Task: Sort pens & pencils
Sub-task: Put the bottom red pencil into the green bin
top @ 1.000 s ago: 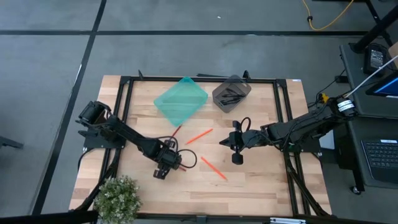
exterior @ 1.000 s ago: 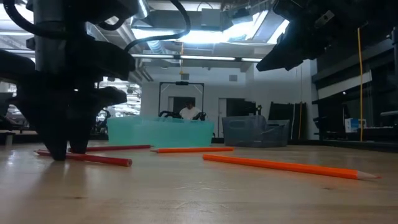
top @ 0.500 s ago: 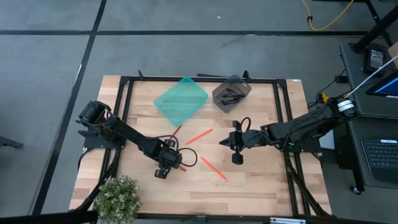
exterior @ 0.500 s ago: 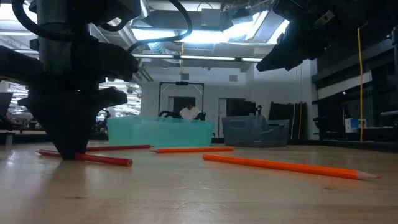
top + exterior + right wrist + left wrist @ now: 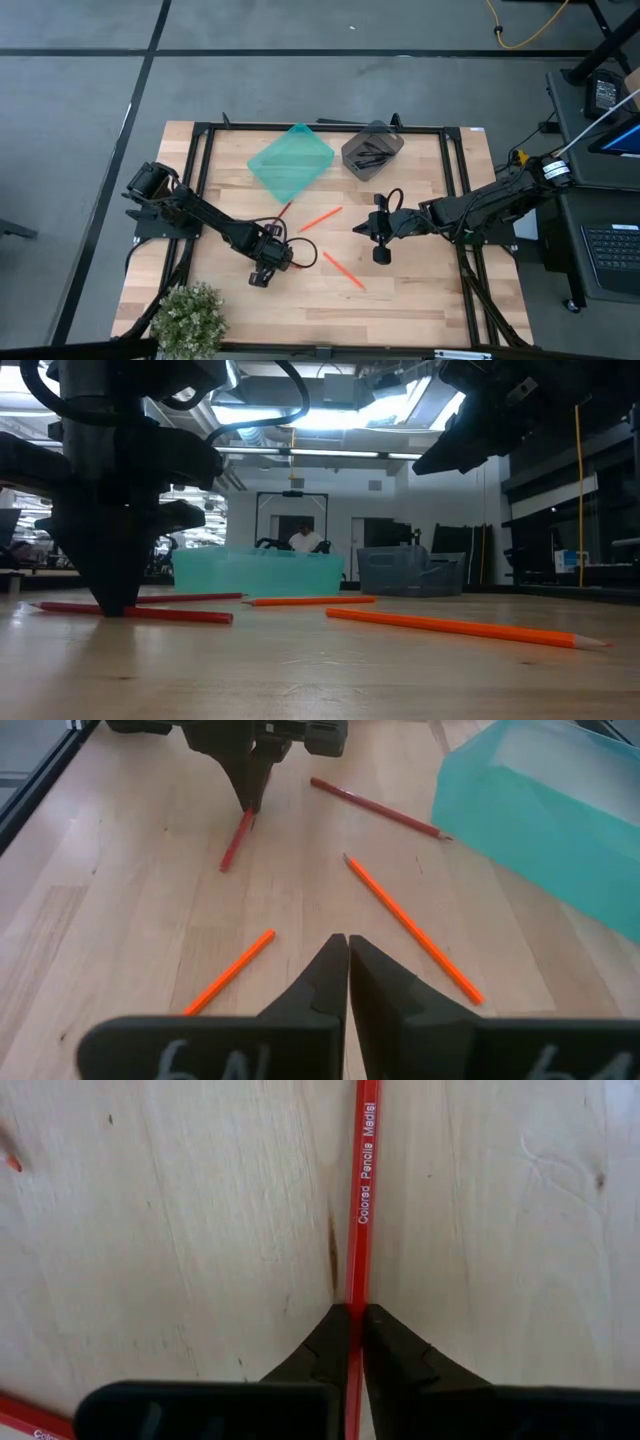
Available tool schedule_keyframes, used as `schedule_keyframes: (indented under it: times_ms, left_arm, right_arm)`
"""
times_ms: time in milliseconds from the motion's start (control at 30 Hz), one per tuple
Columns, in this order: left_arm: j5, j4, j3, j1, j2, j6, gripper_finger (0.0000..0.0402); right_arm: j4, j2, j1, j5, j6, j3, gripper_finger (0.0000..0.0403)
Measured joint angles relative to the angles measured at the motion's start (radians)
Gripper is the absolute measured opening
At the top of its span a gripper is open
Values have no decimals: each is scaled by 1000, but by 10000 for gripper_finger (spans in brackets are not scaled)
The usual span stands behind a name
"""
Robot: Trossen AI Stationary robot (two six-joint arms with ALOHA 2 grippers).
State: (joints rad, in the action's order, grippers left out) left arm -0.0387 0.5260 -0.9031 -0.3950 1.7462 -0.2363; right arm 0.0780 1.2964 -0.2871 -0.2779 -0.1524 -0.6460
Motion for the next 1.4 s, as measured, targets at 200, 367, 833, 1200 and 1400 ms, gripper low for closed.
schedule_keyframes:
  times_ms: [200,367,833,1200,1400]
  left_arm:
    - [0,-3,5,0,-13,1,14]
    - [4,-10,12,0,-64,0,14]
    - [-116,-8,8,-2,-249,3,14]
    - [-264,-56,6,-1,-411,68,14]
    - [-293,-130,60,9,-478,112,14]
  right_arm:
    - [0,0,0,0,1,0,17]
    - [-2,0,0,0,1,0,17]
    - [-14,0,0,3,3,2,16]
    - [-23,0,-2,19,-1,2,16]
    - [-24,0,-26,19,0,2,16]
